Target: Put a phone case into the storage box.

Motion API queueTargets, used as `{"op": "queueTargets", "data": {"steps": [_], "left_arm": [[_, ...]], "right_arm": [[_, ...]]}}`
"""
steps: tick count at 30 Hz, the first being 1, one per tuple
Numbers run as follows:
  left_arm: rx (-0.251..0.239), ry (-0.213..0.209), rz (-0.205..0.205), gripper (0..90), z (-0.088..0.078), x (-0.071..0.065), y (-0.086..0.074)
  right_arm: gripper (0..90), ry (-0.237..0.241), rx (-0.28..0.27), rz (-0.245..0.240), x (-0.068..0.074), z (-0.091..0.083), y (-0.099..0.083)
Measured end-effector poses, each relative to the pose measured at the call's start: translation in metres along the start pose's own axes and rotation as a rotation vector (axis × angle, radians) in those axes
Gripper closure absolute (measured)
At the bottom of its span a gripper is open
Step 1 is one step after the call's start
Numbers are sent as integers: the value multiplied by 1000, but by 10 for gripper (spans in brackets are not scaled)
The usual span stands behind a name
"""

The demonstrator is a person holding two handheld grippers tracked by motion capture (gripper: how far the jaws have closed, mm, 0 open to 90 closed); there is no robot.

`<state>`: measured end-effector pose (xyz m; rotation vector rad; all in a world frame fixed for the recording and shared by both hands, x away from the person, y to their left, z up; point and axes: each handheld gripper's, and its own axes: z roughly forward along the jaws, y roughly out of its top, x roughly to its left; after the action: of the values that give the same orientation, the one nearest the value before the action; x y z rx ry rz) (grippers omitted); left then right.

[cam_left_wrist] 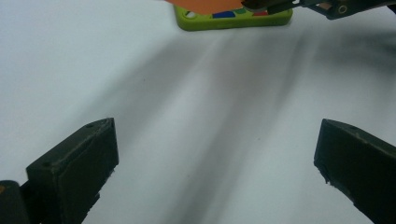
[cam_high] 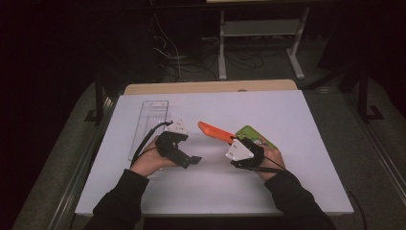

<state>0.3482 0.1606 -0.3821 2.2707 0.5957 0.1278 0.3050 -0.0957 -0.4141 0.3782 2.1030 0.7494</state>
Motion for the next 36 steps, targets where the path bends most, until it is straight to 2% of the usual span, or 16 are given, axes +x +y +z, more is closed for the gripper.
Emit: {"op": "queueTargets", "data": {"steps": [2,5,7,8,12,15,17,21,22,24,28,29,32,34,36], "left_arm": [[2,7,12,0,0,1,0],[4,9,-2,0,-1,0,0],[4,10,-5,0,-1,0,0],[8,10,-1,0,-1,1,0],[4,13,-6,0,-1,1,0],[9,13,1,0,-1,1,0],[8,14,-1,0,-1,1,0],[-1,15,-8,0,-1,1,0],[-2,15,-7,0,-1,1,0],[-7,14,-12,0,0,1,0],[-7,16,-14,0,-1,1,0],[-8,18,-17,0,-1,1,0],[-13,22,-27,0,-1,1,0],[-15,28,-33,0,-1,2,0],[-20,31,-44,0,-2,3,0]], "right_arm": [[775,25,-2,41,-2,0,0],[776,42,-1,94,-6,1,-1],[776,67,3,148,-9,1,-1],[776,79,-6,189,-9,1,-1],[776,113,-25,292,-16,0,-2],[776,135,-35,340,-21,0,-3],[776,159,-35,402,-23,-1,-4],[777,191,-44,486,-28,-1,-6],[777,203,-45,501,-29,0,-7],[777,239,-40,562,-31,2,-10],[778,262,-43,601,-33,3,-12],[778,276,-44,643,-32,3,-11],[779,304,-45,693,-34,4,-13],[779,315,-39,708,-34,5,-13],[779,314,-36,700,-32,5,-13]]}}
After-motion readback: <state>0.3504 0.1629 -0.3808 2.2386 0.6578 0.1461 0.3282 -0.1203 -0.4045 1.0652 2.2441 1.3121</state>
